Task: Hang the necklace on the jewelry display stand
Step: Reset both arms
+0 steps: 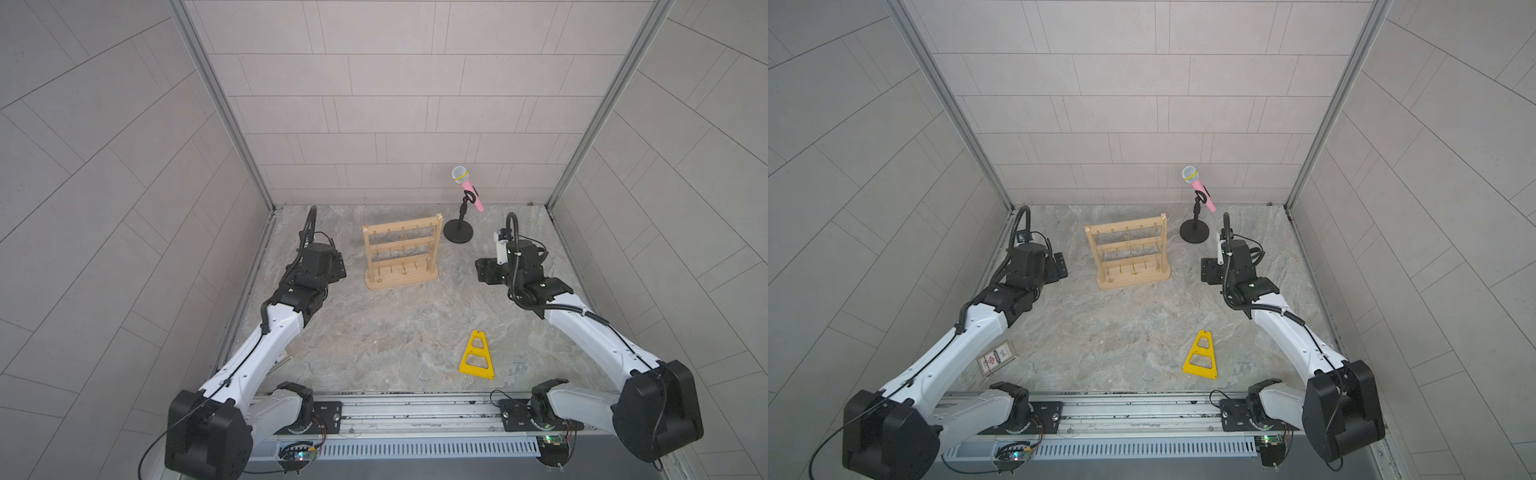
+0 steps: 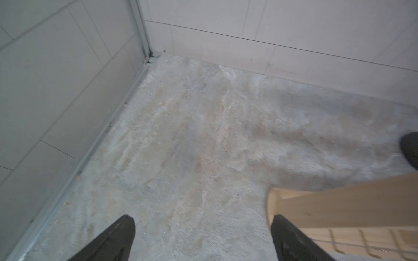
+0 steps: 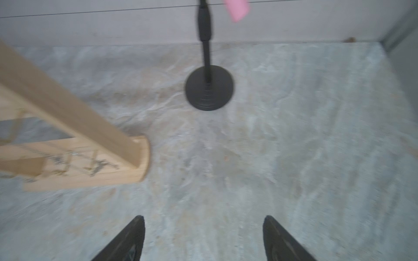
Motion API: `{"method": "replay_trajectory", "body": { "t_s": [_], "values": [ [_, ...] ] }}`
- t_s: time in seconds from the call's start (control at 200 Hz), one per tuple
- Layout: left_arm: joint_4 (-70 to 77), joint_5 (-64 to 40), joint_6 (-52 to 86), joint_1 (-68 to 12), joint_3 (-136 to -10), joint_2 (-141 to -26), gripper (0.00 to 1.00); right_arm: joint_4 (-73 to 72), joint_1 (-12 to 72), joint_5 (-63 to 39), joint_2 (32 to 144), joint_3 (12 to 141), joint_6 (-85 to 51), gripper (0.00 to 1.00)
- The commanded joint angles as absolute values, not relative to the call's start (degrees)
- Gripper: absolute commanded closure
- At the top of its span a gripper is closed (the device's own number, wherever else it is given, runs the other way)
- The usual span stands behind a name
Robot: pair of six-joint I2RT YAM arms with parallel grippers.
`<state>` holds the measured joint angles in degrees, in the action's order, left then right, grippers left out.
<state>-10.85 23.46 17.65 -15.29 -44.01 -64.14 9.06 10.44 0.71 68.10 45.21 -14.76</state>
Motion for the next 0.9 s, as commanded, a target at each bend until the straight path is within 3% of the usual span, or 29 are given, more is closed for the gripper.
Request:
{"method": "replay_trajectory", "body": {
  "t_s": [0.0, 0.015, 0.03, 0.345, 0.425, 0.475, 0.595, 0.68, 0.775, 0.896],
  "values": [
    [3.08, 31.99, 10.48, -13.74, -35.92, -67.22, 0.00, -1.72, 5.61, 10.05, 66.36, 39.40, -12.58, 0.11],
    [4.29, 32.07, 10.75, -13.49, -35.04, -67.78, 0.00, -4.40, 5.03, 10.34, 66.48, 37.80, -12.36, 0.03],
    [5.53, 32.13, 11.06, -13.26, -34.38, -68.24, 0.00, -6.77, 4.25, 10.44, 66.60, 36.52, -11.99, 0.00],
    [25.60, 23.14, 3.37, -11.14, -25.96, -75.28, 0.00, -45.58, -1.04, 10.57, 84.02, 22.88, -8.20, 0.00],
    [37.52, 19.85, 2.37, -10.17, -22.78, -77.87, 0.00, -44.18, -1.66, 5.18, 86.22, 24.32, -7.02, 0.00],
    [35.31, 16.95, 2.34, -8.71, -25.22, -80.15, 0.00, -43.97, -1.63, 4.32, 86.65, 24.73, -6.67, 0.00],
    [32.08, 9.72, 2.90, -5.67, -27.37, -81.05, 0.00, -58.41, -1.84, 1.32, 90.63, 19.74, -6.25, 0.00],
    [35.54, 7.18, 2.52, -5.37, -24.63, -79.13, 0.00, -49.26, -1.85, 1.41, 87.83, 21.87, -5.67, 0.00],
    [39.79, 7.41, 4.14, -5.45, -20.77, -76.40, 0.00, -56.95, -1.83, 1.67, 90.49, 20.32, -6.19, 0.00],
    [40.71, 7.56, 5.40, -5.24, -20.81, -77.02, 0.00, -52.18, -1.85, 3.53, 88.60, 21.10, -6.49, 0.00]
  ]
}}
